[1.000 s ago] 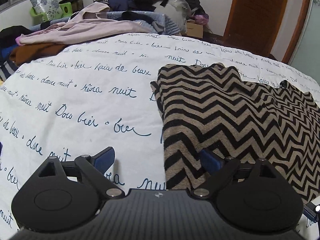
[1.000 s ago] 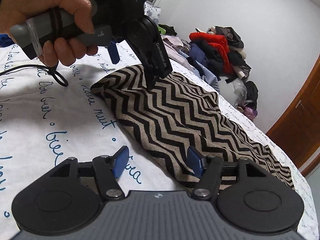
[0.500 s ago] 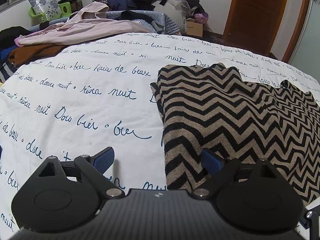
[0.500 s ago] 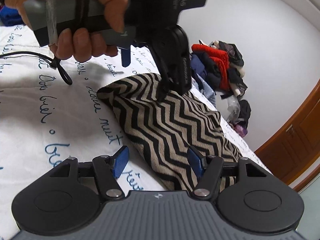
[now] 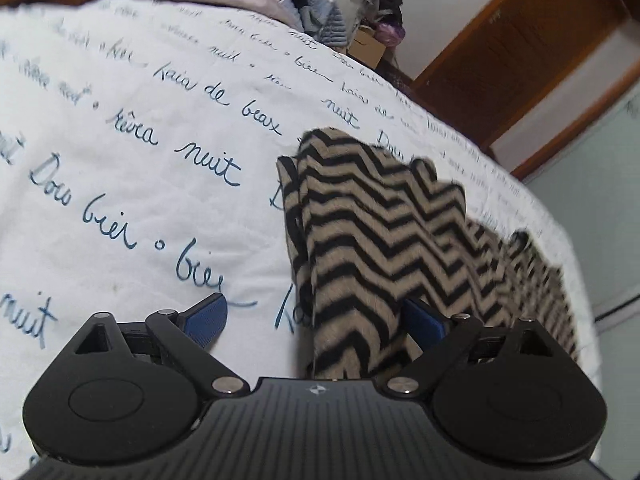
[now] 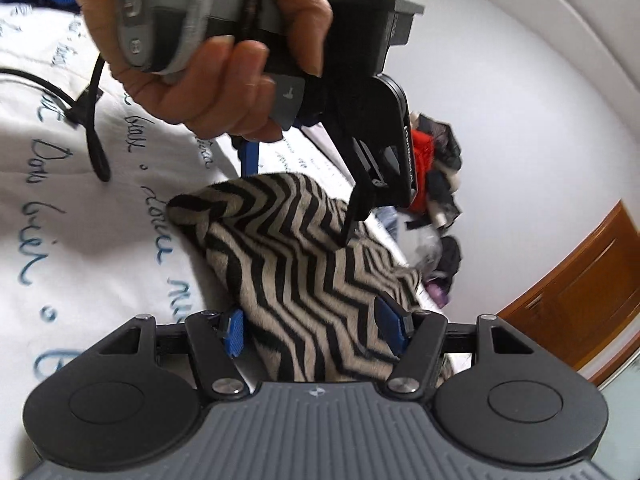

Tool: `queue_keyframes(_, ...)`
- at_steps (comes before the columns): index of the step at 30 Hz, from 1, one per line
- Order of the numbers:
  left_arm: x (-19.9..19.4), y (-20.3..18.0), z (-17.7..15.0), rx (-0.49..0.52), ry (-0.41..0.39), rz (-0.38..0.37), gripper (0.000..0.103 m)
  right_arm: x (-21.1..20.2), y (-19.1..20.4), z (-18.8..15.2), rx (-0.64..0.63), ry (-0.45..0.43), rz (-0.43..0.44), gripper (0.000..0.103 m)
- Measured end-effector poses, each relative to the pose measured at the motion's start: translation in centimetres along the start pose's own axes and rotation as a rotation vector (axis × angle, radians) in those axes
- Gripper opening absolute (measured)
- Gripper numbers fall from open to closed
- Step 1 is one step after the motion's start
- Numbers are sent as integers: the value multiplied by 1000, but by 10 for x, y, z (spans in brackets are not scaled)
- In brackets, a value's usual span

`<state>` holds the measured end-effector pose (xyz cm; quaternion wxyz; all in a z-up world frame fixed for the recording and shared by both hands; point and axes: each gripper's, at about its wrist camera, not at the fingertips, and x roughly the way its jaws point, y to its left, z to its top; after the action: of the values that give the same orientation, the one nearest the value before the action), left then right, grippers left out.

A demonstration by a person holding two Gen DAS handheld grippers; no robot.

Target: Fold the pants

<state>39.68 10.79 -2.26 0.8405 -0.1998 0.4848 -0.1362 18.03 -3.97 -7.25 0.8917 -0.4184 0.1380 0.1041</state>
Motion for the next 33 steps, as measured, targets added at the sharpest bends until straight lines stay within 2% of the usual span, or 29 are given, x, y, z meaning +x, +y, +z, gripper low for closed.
queue_keyframes(4,10,13,14,-99,-4,-106,101,9,12,12,-55,-35,-16,60)
queue_keyframes(7,22,17,24,-163,-2,-196,101,19,13,19,-57,-31,12,49)
queue_keyframes(9,32,14,30,-184,15,-259,101,25,15,21,-58,-28,22,42)
queue_keyframes(14,55,3,42,-167,47,-345,101,35,15,26,-68,-36,21,33)
queue_keyframes(15,58,4,44,-170,47,-358,98,37,14,27,-59,-38,28,25)
queue_keyframes(18,65,10,47,-200,42,-357,65,39,9,30,-7,-41,66,11)
queue_keyframes(19,67,12,47,-210,51,-349,42,43,3,26,19,-45,76,9)
queue_keyframes(20,69,14,47,-214,66,-336,26,41,-3,25,53,-50,88,8)
queue_keyframes(23,67,16,44,-194,64,-314,15,38,-23,22,162,-65,114,6)
queue_keyframes(33,16,-52,36,50,-113,-152,13,20,-105,-15,567,-75,220,6)
